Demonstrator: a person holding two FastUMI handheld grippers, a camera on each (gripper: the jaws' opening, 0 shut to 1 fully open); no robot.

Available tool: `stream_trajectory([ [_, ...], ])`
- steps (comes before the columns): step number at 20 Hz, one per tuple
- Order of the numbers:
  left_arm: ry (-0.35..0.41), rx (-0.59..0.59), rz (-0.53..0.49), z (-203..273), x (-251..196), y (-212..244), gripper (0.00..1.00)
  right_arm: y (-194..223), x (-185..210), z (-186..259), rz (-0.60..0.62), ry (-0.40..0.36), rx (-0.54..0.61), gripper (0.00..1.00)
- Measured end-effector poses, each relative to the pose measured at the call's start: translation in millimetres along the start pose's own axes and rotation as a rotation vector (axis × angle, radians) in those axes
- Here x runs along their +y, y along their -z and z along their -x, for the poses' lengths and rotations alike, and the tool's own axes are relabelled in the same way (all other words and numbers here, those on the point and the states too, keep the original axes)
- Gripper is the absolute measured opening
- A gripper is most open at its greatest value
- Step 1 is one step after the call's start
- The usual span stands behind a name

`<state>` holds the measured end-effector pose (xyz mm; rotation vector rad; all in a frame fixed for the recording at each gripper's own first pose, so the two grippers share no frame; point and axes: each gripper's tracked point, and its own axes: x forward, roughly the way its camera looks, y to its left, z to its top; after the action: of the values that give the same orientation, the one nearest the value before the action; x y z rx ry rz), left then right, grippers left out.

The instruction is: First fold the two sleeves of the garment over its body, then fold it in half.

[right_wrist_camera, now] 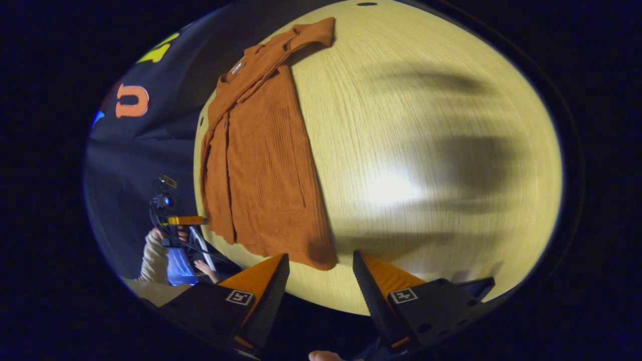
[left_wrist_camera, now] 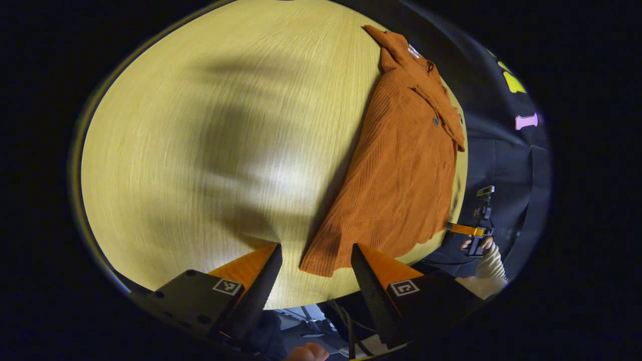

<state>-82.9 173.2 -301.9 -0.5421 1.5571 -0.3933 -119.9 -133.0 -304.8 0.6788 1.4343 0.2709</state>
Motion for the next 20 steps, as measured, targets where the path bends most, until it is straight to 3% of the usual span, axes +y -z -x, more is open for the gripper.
stream_trajectory([
  [1, 0.021, 0.0, 0.003, 1.0, 0.5, -1.6, 0.83, -3.1, 6.6, -1.7, -0.024, -0.04, -0.002, 0.82],
  [2, 0.039, 0.0, 0.015, -1.6, -2.0, -4.5, 0.91, -4.6, 12.8, -5.8, -0.036, -0.069, 0.003, 0.82],
  [8, 0.07, 0.043, -0.023, -13.0, -21.3, 2.4, 0.87, 8.1, 46.8, -35.2, 0.053, -0.132, 0.052, 0.81],
  [11, 0.002, 0.061, -0.07, -19.9, -19.6, 2.1, 0.83, 8.5, 48.7, -48.8, 0.069, -0.114, 0.057, 0.75],
  [12, -0.03, 0.067, -0.064, -20.5, -14.0, 1.3, 0.78, 7.5, 47.9, -49.5, 0.057, -0.113, 0.057, 0.61],
  [13, -0.057, 0.066, -0.044, -21.1, -8.9, -0.8, 0.66, 7.4, 49.0, -51.0, 0.035, -0.124, 0.054, 0.53],
  [14, -0.075, 0.064, -0.032, -22.6, -7.3, -0.6, 0.59, 5.9, 49.5, -51.7, 0.011, -0.133, 0.054, 0.48],
  [15, -0.082, 0.059, -0.023, -22.9, -5.9, -0.8, 0.45, 5.7, 44.1, -53.7, 0.002, -0.113, 0.052, 0.48],
  [16, -0.087, 0.054, -0.027, -23.2, -6.4, -0.6, 0.46, 3.0, 38.3, -51.8, 0.004, -0.089, 0.049, 0.46],
  [17, -0.093, 0.041, -0.04, -24.1, -6.2, -1.9, 0.35, 5.6, 38.6, -54.7, -0.01, -0.088, 0.048, 0.32],
  [18, -0.123, 0.045, -0.073, -27.1, -2.9, 0.5, 0.35, 5.8, 39.1, -54.9, -0.013, -0.088, 0.044, 0.17],
  [20, -0.185, 0.036, -0.137, -30.5, -0.6, -0.7, 0.31, 5.3, 40.7, -54.7, -0.004, -0.099, 0.037, 0.19],
])
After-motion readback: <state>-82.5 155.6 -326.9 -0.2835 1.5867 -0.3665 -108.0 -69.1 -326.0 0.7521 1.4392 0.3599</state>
